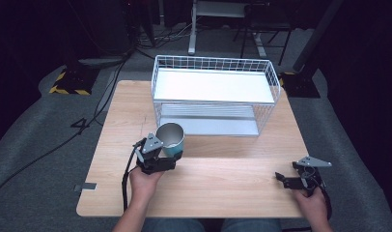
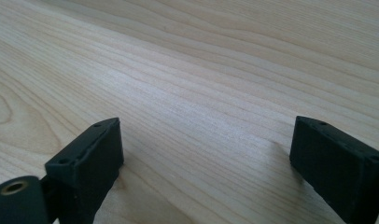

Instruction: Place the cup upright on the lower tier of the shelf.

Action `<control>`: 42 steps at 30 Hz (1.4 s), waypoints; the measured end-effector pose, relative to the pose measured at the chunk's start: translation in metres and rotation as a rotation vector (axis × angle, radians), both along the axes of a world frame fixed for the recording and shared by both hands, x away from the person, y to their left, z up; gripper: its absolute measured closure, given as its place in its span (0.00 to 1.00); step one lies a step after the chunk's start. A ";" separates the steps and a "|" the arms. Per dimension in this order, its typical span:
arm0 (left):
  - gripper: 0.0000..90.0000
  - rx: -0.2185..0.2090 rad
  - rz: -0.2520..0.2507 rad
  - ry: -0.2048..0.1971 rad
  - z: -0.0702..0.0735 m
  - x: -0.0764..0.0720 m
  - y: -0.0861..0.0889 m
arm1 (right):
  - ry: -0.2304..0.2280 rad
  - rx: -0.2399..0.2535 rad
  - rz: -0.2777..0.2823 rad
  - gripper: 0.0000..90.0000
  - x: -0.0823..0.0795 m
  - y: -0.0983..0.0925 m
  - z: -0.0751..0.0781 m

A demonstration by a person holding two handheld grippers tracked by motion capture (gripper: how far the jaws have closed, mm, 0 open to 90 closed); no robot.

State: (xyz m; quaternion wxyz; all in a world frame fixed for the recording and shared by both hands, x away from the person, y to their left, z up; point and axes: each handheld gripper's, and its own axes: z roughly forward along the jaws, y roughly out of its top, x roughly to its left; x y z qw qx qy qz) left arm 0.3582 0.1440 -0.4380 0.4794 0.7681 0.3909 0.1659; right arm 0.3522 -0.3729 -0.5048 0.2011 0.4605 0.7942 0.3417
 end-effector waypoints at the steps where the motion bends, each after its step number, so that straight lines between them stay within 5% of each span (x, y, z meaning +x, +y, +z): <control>1: 0.27 -0.003 -0.002 0.001 0.000 0.001 -0.001 | -0.001 0.000 -0.002 0.11 0.000 0.000 0.000; 23: 0.27 0.031 -0.021 0.006 -0.004 0.037 -0.035 | -0.005 -0.002 -0.015 0.12 -0.001 0.001 0.000; 32: 0.27 -0.016 -0.022 0.021 -0.012 0.055 -0.049 | -0.005 -0.002 -0.015 0.12 -0.001 0.001 0.000; 42: 0.27 0.029 -0.015 0.013 -0.011 0.080 -0.070 | -0.005 -0.002 -0.015 0.12 -0.001 0.001 0.000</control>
